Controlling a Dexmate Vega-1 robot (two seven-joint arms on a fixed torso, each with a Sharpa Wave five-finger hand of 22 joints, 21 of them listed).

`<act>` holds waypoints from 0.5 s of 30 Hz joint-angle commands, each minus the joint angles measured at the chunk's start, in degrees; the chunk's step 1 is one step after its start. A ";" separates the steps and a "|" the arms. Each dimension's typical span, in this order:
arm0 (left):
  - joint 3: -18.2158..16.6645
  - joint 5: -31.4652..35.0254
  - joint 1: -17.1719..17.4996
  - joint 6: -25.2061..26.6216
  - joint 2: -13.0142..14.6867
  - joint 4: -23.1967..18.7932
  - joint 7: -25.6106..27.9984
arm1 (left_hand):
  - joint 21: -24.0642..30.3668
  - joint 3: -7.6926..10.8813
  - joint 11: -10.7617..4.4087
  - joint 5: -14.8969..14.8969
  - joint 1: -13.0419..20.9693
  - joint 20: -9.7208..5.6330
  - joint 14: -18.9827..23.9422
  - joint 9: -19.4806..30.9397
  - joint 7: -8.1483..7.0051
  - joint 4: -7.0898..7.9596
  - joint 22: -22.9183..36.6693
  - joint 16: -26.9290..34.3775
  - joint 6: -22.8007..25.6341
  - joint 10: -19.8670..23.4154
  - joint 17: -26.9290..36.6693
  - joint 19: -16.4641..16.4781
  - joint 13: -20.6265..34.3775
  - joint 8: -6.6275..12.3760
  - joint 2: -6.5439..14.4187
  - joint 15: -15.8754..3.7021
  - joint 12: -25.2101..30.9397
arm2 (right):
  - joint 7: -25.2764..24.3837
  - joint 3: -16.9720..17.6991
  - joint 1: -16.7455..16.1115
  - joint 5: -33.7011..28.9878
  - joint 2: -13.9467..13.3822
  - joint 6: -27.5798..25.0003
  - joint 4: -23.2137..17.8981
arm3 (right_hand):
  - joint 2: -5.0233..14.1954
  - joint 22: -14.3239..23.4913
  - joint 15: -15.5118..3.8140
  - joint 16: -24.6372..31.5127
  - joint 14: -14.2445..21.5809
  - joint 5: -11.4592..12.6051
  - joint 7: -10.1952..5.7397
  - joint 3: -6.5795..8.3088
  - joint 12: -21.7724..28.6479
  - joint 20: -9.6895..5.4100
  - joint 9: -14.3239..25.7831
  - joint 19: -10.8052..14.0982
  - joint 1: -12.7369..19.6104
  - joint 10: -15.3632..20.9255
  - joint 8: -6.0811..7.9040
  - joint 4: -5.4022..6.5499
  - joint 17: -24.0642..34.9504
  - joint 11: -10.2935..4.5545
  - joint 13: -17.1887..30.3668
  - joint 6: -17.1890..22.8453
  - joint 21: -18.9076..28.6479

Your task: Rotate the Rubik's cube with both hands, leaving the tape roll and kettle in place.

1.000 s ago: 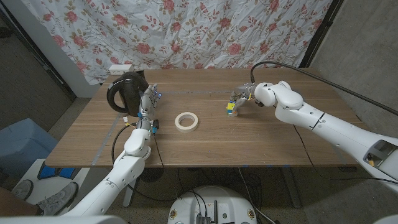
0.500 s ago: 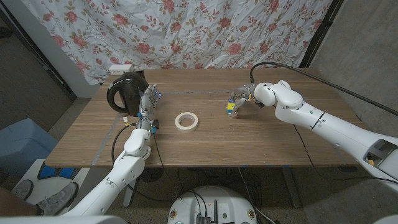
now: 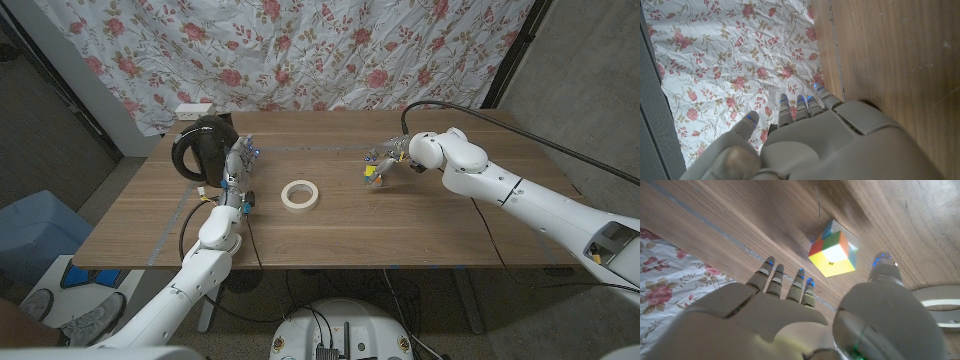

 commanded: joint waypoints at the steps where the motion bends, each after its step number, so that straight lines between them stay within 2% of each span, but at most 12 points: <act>1: 0.22 -1.04 -2.08 -0.89 -0.17 3.09 -2.79 | -0.01 0.41 0.07 0.29 0.47 -0.11 0.22 0.00 0.52 0.11 -0.04 -0.03 0.25 0.26 0.16 0.66 0.14 0.40 5.01 0.30 -0.01 | 4.51 -1.03 2.20 2.00 0.89 0.84 1.46 | 0.30 0.25 1.16 -0.91 -3.53 0.98 0.86 -1.15 -0.23 0.36 -0.08 -2.21 -2.05 -4.75 -0.39 0.54 0.38 1.62 -0.44 -5.47 -0.26; 3: 0.31 -1.19 -2.62 -1.14 -0.34 3.87 -3.31 | -0.02 0.42 0.11 0.29 0.47 -0.13 0.20 0.00 0.51 0.11 -0.04 -0.05 0.27 0.27 0.16 0.67 0.14 0.40 5.01 0.26 -0.01 | 4.67 -0.92 2.35 2.78 0.74 1.37 1.79 | 0.48 0.26 1.82 -1.10 -5.00 1.16 1.11 -1.90 -0.21 0.48 -0.15 -3.06 -3.71 -7.01 -0.35 1.26 0.59 2.68 -0.63 -7.52 -0.19; 6: 0.53 -1.35 -3.58 -1.55 -0.75 5.21 -4.05 | -0.03 0.44 0.10 0.29 0.47 -0.15 0.20 0.00 0.79 0.11 -0.04 -0.07 0.22 0.29 0.16 0.70 0.14 0.38 5.01 0.23 -0.02 | 1.65 0.48 1.27 5.09 -0.12 3.33 2.16 | 0.57 0.27 2.35 -1.41 -7.10 1.19 1.47 -2.97 -0.04 0.58 -0.22 -4.83 -6.07 -9.06 -0.21 2.29 0.80 2.97 -0.85 -9.62 -0.33; 8: 0.90 -0.53 -4.31 -1.75 -0.74 6.12 -4.10 | -0.04 0.46 0.07 0.29 0.48 -0.17 0.21 0.00 1.02 0.10 -0.04 -0.08 0.17 0.31 0.16 0.72 0.14 0.35 5.01 0.25 -0.03 | -0.85 2.13 0.23 8.13 -0.76 5.37 2.84 | 0.64 0.27 2.35 -1.45 -7.51 1.18 1.49 -3.18 0.00 0.37 -0.23 -5.09 -6.59 -9.39 -0.16 2.54 0.84 2.92 -0.89 -9.86 -0.32; 15: 1.47 -0.81 -6.38 -3.90 -1.95 10.06 -6.36 | -0.10 0.55 0.01 0.30 0.53 -0.81 0.18 0.00 1.90 0.05 -0.05 -0.14 0.03 0.34 0.15 0.73 0.14 0.29 5.05 0.12 -0.08 | -7.89 5.98 -2.17 15.66 -2.09 10.26 5.89 | 1.23 0.29 1.60 -1.58 -10.06 0.92 1.47 -4.81 0.16 -0.57 -0.33 -6.58 -10.82 -11.50 -0.06 4.60 1.02 1.84 -1.33 -11.97 -0.17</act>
